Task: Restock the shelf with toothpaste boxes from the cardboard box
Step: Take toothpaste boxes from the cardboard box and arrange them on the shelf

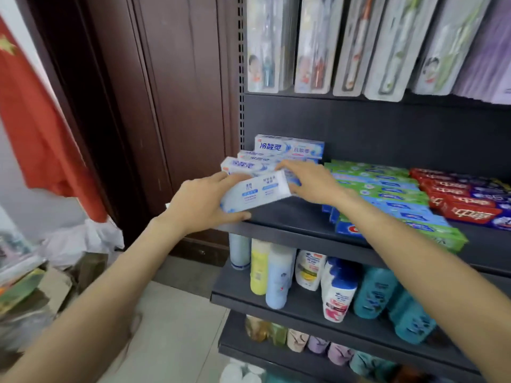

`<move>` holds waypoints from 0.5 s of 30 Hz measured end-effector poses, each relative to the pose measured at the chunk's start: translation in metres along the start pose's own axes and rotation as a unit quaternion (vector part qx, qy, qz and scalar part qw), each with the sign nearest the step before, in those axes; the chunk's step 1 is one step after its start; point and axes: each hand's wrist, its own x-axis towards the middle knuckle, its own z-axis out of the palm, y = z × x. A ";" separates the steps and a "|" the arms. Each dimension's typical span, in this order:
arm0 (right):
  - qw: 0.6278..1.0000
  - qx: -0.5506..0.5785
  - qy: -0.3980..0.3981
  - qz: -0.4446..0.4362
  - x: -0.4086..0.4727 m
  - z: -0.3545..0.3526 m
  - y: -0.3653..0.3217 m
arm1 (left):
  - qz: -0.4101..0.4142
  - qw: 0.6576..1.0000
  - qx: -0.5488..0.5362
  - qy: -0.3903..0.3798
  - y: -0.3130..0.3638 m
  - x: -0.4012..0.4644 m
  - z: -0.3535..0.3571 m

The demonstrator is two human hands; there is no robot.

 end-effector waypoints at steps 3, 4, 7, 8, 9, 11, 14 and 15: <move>0.987 -0.156 -0.025 0.022 0.010 0.021 0.005 | -0.085 0.992 -0.087 -0.016 -0.006 0.012 0.003; 0.986 -0.159 -0.020 0.046 0.010 0.024 0.006 | -0.113 0.985 -0.132 -0.014 -0.005 0.017 0.002; 0.993 0.007 0.081 0.089 0.000 0.018 -0.002 | -0.220 0.909 -0.353 -0.001 -0.002 0.036 0.006; 0.979 0.132 0.114 0.105 -0.006 0.010 -0.011 | -0.253 0.854 -0.454 0.013 -0.001 0.043 0.007; 0.946 0.277 0.116 0.123 -0.013 0.001 -0.023 | -0.280 0.791 -0.543 0.020 0.001 0.049 0.007; 0.858 0.493 0.059 0.132 -0.024 -0.014 -0.048 | -0.305 0.666 -0.681 0.015 0.004 0.059 0.009; 0.830 0.543 0.012 0.124 -0.029 -0.022 -0.062 | -0.281 0.500 -0.819 0.000 0.012 0.064 0.014; 0.829 0.545 0.019 0.127 -0.029 -0.026 -0.064 | -0.275 0.467 -0.841 -0.004 0.016 0.064 0.017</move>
